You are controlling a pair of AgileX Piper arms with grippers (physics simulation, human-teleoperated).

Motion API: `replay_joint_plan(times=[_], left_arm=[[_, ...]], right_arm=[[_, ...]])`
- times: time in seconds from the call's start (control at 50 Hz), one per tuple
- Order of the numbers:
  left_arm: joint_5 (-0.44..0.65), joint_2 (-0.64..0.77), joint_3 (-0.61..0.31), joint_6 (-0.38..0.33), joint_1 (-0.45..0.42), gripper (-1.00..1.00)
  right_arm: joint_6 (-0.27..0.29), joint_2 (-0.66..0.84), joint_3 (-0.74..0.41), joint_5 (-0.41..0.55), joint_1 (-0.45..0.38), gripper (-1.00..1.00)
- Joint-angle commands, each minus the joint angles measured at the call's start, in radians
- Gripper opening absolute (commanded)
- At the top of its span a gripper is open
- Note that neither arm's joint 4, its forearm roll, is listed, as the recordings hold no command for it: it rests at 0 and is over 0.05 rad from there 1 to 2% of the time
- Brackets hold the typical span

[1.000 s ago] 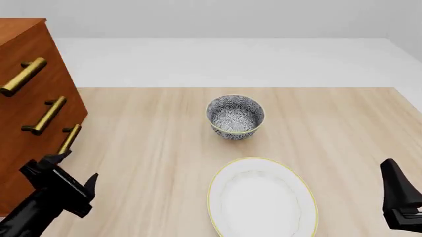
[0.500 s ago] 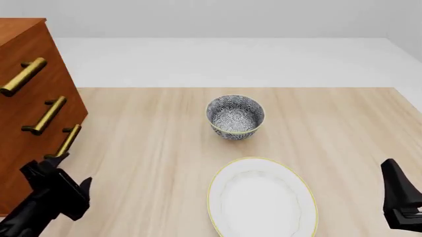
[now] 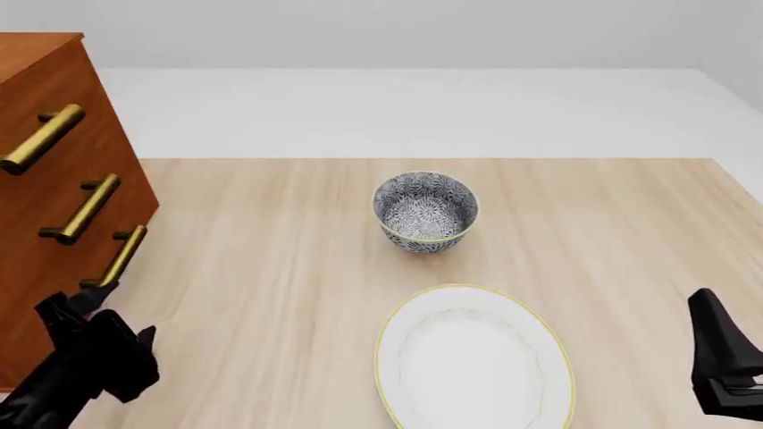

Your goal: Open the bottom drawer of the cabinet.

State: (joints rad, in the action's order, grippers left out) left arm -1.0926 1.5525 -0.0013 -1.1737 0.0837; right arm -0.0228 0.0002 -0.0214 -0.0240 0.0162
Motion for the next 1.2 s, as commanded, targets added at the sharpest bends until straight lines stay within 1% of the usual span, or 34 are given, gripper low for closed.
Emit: replay_joint_plan(times=[0.02,0.14,0.16,0.22,0.26,0.3,0.32,0.36,0.46,0.5,0.72,0.92,1.2], left_arm=[[-0.046,0.055,-0.005,-0.036,0.026,1.0],[-0.035,0.061,-0.024,-0.046,0.044,1.0],[-0.013,0.045,-0.035,-0.043,0.053,1.0],[0.0,0.046,-0.046,-0.037,0.06,1.0],[-0.024,0.072,-0.047,-0.049,0.066,1.0],[-0.013,0.072,-0.057,-0.045,0.068,1.0],[-0.022,0.083,-0.062,-0.053,0.072,1.0],[-0.001,0.078,-0.075,-0.049,0.074,1.0],[-0.006,0.106,-0.098,-0.068,0.085,1.0],[0.01,0.102,-0.109,-0.066,0.086,1.0],[0.027,0.136,-0.156,-0.082,0.094,1.0],[0.013,0.203,-0.196,-0.101,0.109,1.0],[0.005,0.257,-0.23,-0.126,0.137,1.0]], right_arm=[[-0.002,0.0,0.001,-0.001,0.002,1.0],[-0.003,0.0,0.001,0.0,0.004,1.0],[-0.004,0.0,0.001,0.0,0.005,1.0],[-0.006,0.0,-0.002,0.003,0.007,1.0],[-0.006,0.0,-0.002,0.004,0.007,1.0],[-0.006,0.0,-0.002,0.005,0.007,1.0],[-0.007,0.0,-0.003,0.005,0.008,1.0],[-0.009,0.0,-0.006,0.008,0.009,1.0],[-0.009,0.0,-0.002,0.005,0.01,1.0],[-0.01,0.0,0.0,0.004,0.01,1.0],[-0.01,0.0,0.01,-0.003,0.013,1.0],[-0.008,0.0,0.017,-0.005,0.015,1.0],[-0.009,0.0,0.016,-0.003,0.016,1.0]])
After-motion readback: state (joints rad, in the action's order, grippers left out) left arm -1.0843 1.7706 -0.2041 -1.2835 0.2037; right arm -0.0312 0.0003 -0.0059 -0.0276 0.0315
